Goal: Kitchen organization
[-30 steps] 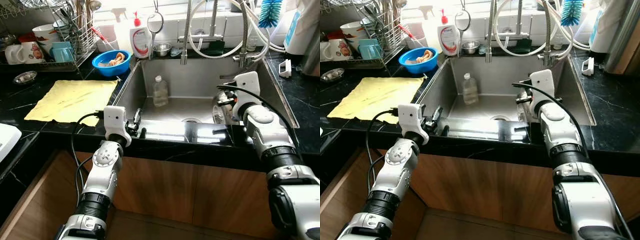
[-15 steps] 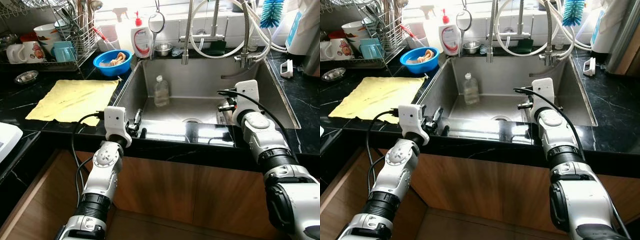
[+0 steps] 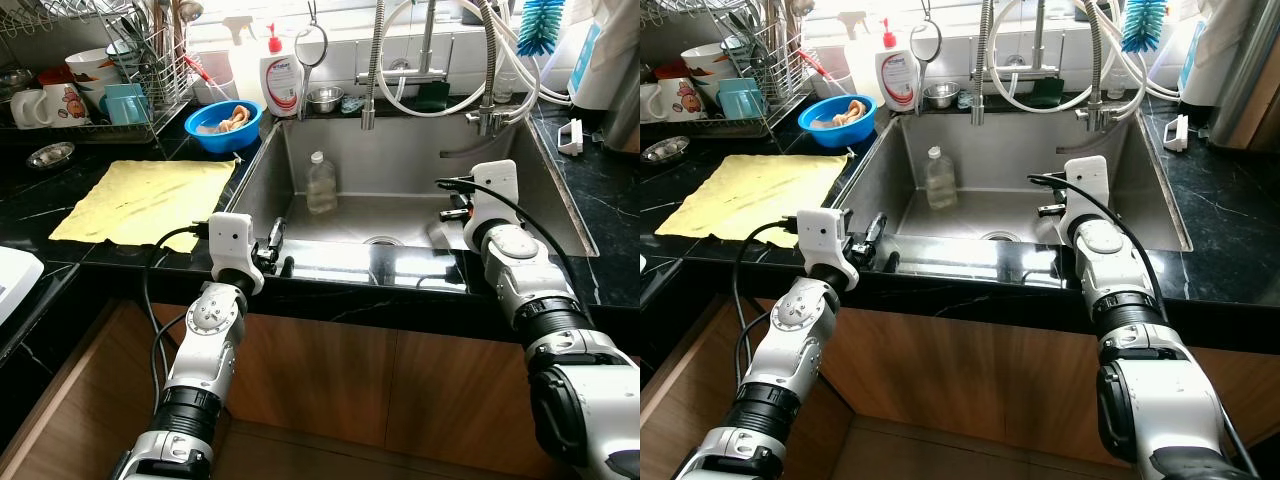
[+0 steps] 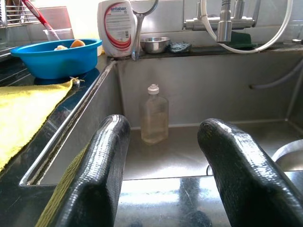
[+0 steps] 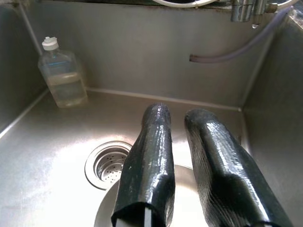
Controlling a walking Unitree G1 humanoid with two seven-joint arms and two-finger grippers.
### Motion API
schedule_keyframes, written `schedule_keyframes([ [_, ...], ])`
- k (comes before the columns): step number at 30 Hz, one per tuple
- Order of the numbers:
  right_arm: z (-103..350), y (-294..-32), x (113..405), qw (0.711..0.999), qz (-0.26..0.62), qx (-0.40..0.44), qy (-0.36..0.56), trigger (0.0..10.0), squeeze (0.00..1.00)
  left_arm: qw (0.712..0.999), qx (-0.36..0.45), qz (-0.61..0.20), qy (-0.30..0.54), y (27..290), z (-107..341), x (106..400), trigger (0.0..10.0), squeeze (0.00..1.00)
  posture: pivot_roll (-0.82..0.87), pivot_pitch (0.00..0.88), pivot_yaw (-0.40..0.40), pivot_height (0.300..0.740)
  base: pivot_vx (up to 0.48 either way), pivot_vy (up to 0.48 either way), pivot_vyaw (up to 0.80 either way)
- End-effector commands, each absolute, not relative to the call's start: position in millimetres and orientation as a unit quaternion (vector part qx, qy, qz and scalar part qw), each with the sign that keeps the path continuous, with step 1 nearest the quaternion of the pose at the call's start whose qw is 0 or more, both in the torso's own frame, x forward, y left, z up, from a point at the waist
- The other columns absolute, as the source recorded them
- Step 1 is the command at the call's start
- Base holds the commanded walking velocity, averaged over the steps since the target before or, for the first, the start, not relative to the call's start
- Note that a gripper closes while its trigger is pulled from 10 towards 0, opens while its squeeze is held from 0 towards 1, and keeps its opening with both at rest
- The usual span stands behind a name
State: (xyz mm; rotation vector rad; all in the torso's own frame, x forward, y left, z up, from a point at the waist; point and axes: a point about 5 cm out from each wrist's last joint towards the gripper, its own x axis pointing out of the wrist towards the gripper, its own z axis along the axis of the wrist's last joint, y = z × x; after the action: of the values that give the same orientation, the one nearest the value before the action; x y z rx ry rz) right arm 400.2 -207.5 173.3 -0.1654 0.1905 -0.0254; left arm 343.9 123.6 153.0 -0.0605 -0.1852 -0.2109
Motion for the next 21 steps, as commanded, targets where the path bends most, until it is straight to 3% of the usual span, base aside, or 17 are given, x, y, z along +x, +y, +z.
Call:
schedule_keyframes([
  [1, 180.8, -199.4, 402.6, 0.994, -0.002, -0.088, 0.071, 10.0, 0.00, 0.990, -0.026, -0.102, -0.090, 127.4, 152.7, 342.8, 10.0, 0.00, -0.17, 0.000, 0.127, 0.740, 0.000, 0.000, 0.00],
  [10, 219.3, -178.5, 378.9, 0.986, 0.034, -0.111, -0.119, 10.0, 0.00, 0.990, -0.031, -0.089, -0.108, 127.7, 154.9, 340.0, 10.0, 0.00, -0.19, 0.000, 0.120, 0.740, 0.000, 0.000, 0.00],
  [15, 223.6, -177.8, 348.7, 0.979, 0.029, -0.105, -0.171, 10.0, 0.00, 0.991, -0.027, -0.060, -0.119, 141.1, 154.3, 336.2, 10.0, 0.00, -0.21, 0.000, 0.115, 0.740, 0.000, 0.000, 0.00],
  [21, 203.4, -173.9, 321.0, 0.979, 0.037, -0.102, -0.171, 10.0, 0.00, 0.989, -0.020, -0.037, -0.141, 151.5, 161.4, 332.7, 10.0, 0.00, -0.20, 0.000, 0.106, 0.740, 0.000, 0.000, 0.00],
])
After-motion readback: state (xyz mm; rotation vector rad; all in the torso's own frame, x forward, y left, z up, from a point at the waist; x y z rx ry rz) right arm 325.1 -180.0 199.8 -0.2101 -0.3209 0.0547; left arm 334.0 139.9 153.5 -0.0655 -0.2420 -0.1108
